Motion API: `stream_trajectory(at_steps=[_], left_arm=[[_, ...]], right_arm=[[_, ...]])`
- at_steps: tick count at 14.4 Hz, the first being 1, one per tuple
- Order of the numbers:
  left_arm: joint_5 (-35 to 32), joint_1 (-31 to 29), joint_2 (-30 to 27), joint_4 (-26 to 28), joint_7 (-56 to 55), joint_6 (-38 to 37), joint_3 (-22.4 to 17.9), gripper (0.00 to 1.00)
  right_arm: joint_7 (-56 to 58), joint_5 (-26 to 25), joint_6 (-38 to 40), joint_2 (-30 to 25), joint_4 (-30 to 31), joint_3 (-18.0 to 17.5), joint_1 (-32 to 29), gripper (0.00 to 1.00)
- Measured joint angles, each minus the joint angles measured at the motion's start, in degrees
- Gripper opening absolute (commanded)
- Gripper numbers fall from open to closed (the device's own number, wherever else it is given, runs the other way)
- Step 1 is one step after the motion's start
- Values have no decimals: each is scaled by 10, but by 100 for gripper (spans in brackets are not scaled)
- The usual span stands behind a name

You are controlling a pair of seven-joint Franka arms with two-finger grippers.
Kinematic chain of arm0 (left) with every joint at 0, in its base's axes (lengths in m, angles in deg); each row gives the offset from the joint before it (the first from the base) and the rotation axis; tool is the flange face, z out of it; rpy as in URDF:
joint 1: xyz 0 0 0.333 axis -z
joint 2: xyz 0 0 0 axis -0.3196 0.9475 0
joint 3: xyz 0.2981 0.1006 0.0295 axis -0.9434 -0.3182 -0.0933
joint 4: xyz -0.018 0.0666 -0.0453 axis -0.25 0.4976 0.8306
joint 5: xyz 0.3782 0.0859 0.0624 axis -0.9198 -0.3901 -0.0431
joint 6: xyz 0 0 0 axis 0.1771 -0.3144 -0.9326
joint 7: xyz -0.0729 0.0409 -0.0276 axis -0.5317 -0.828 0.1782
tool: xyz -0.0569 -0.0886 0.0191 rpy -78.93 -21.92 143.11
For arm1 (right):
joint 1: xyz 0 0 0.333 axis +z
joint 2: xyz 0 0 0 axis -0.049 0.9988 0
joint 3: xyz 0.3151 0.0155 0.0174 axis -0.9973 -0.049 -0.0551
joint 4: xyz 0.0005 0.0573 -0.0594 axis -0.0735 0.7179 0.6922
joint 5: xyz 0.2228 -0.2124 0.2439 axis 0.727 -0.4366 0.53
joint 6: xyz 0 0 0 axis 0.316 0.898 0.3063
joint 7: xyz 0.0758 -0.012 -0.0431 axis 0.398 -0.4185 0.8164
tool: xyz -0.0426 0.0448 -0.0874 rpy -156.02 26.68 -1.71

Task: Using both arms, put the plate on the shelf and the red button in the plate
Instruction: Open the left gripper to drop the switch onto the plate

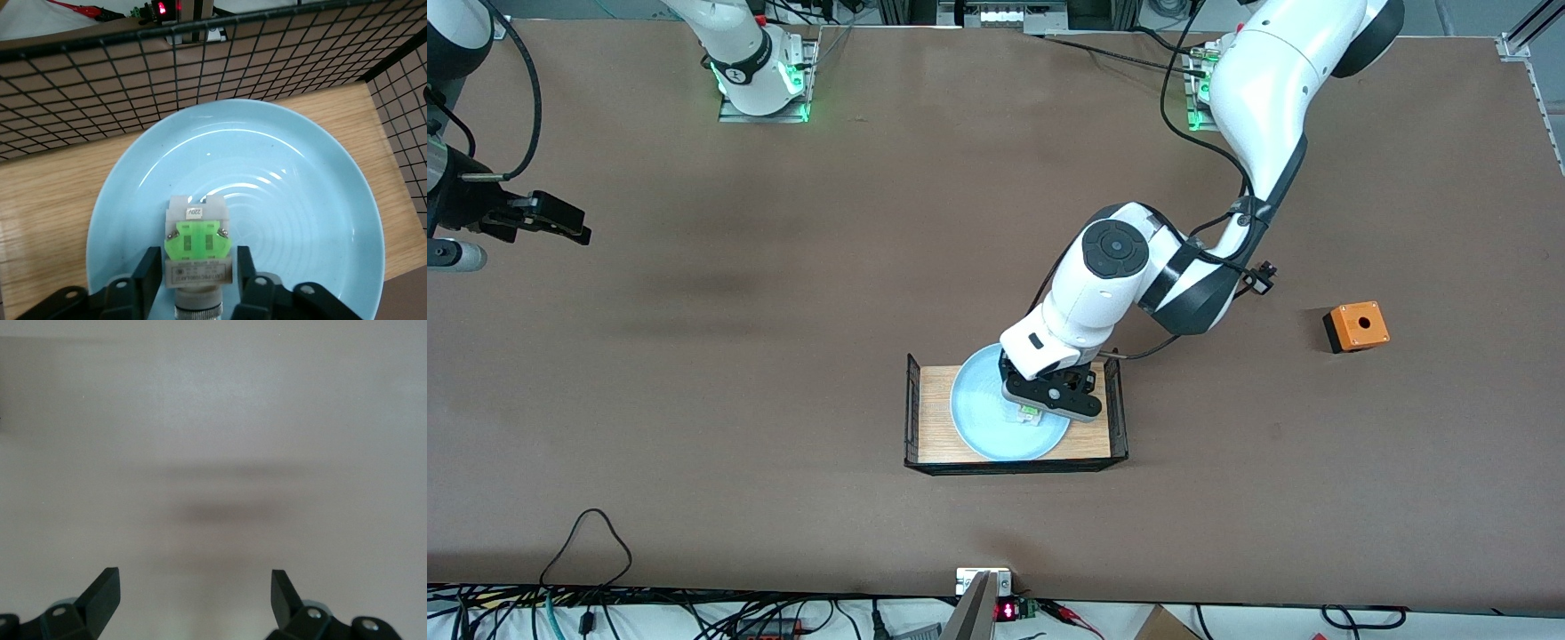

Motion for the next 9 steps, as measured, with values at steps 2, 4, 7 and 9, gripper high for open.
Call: stream_trajectory(at_steps=[2, 4, 7, 9], left_arm=[[0, -1, -1, -7, 0, 0, 0, 100], [0, -4, -6, -16, 0, -18, 0, 100], [0, -8, -50, -30, 0, -140, 1, 100], [9, -12, -100, -34, -1, -240, 1, 100]], right_arm=[[0, 0, 0, 0, 0, 1, 0, 100], [0, 0, 0, 0, 0, 1, 0, 100], [0, 0, 0, 0, -6, 1, 0, 100], [0, 0, 0, -1, -9, 1, 0, 100]])
